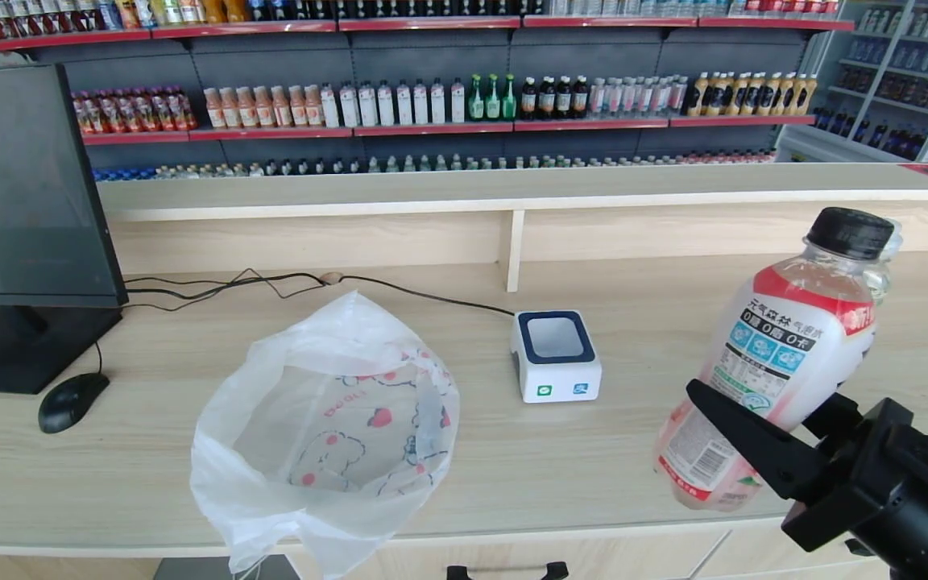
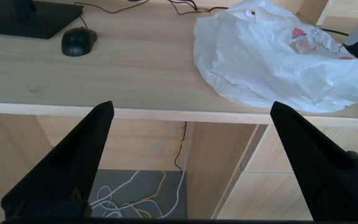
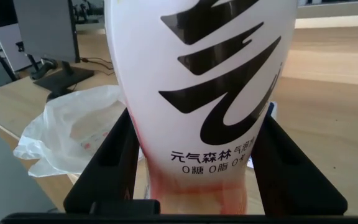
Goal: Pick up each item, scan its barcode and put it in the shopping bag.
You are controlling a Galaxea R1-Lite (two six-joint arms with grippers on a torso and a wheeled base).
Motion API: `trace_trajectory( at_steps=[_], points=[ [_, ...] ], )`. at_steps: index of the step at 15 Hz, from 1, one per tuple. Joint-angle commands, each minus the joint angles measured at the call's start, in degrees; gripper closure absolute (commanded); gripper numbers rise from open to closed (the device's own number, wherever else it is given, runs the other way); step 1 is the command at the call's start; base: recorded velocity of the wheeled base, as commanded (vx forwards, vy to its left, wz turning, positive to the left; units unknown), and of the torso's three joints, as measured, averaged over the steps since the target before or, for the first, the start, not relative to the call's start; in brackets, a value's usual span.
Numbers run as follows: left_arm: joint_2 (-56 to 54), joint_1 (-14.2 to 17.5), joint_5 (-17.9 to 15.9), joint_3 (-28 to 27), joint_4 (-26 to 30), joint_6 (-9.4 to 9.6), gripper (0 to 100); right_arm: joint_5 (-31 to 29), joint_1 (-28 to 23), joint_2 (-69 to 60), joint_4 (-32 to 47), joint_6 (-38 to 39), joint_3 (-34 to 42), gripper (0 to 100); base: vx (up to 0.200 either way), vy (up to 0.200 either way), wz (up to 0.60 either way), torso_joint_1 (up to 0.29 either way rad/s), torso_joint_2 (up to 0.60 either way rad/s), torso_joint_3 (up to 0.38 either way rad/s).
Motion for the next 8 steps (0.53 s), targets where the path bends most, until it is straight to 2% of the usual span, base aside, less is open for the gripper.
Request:
trace_trajectory(
  at_steps=[1, 4, 8],
  points=[
    [-0.02, 0.00, 0.01, 0.00, -0.01, -0.04, 0, -0.01, -0.20, 0.78, -0.06, -0.22, 0.45, 100, 0.000, 0.000, 0.00, 0.000, 0.00, 0.000],
    [-0.02, 0.00, 0.01, 0.00, -0.01, -0.04, 0, -0.01, -0.91, 0.69, -0.06, -2.95, 3.96, 100, 0.000, 0.000, 0.00, 0.000, 0.00, 0.000],
    [-0.02, 0.00, 0.01, 0.00, -0.01, -0.04, 0, -0.01, -9.43, 2.63, -0.06, -4.18, -0.52, 100, 0.000, 0.000, 0.00, 0.000, 0.00, 0.000]
  ],
)
